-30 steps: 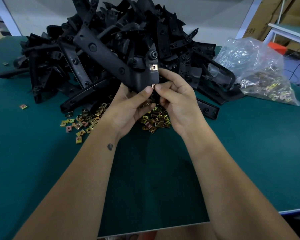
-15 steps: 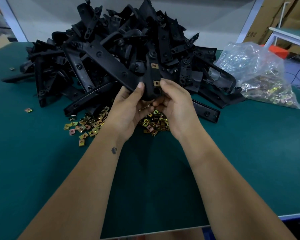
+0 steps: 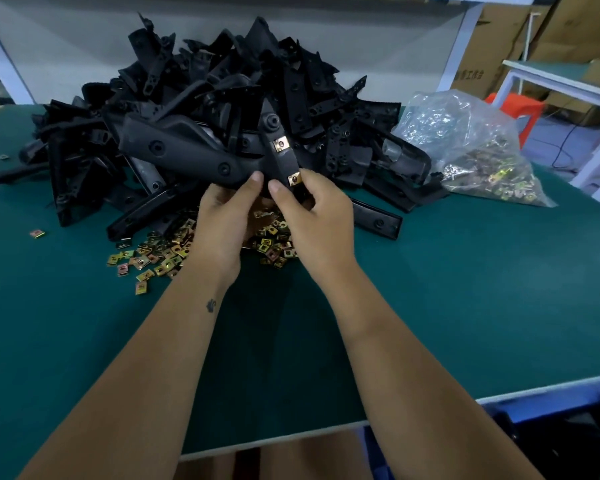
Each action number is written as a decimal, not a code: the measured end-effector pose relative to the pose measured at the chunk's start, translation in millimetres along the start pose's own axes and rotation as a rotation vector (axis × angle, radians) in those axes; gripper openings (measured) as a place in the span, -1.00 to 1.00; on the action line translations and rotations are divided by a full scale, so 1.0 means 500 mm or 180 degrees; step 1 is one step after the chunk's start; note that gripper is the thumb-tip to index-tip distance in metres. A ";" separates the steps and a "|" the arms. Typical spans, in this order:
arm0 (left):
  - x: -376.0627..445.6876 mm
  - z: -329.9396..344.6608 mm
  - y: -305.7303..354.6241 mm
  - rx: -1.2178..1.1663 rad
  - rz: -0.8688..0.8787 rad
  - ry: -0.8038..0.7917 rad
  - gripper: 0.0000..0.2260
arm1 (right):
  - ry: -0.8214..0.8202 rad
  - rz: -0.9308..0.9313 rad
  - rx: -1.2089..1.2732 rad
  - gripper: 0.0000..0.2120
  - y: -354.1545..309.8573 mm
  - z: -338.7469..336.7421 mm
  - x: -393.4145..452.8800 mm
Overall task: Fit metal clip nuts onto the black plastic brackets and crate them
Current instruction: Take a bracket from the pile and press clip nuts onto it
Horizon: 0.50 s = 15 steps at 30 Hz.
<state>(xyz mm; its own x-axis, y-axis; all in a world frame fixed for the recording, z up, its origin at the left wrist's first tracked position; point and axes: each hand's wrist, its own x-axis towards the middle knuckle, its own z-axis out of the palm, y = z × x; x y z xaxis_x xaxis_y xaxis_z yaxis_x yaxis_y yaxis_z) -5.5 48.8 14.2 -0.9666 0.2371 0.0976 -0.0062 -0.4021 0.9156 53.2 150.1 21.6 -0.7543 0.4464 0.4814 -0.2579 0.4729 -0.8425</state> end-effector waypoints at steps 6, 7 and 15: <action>-0.033 0.116 -0.012 -0.0504 -0.0002 0.0212 -0.91 | 0.0682 0.0784 0.1702 -0.88 -0.002 -0.074 -0.007; -0.046 0.153 -0.023 -0.0582 -0.0104 0.0122 -0.89 | 0.0872 0.0914 0.2026 -0.85 0.000 -0.090 -0.011; -0.176 0.385 -0.113 -0.0786 -0.0777 -0.0522 -0.63 | 0.2540 0.0958 0.2063 -0.82 0.045 -0.357 -0.118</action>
<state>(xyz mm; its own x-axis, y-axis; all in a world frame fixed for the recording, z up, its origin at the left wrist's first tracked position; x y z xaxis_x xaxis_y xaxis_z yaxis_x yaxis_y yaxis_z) 129.1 220.7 29.1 -0.8753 0.4825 -0.0321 -0.3119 -0.5125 0.8001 199.9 269.9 17.5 -0.2880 0.9561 0.0534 -0.5758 -0.1284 -0.8075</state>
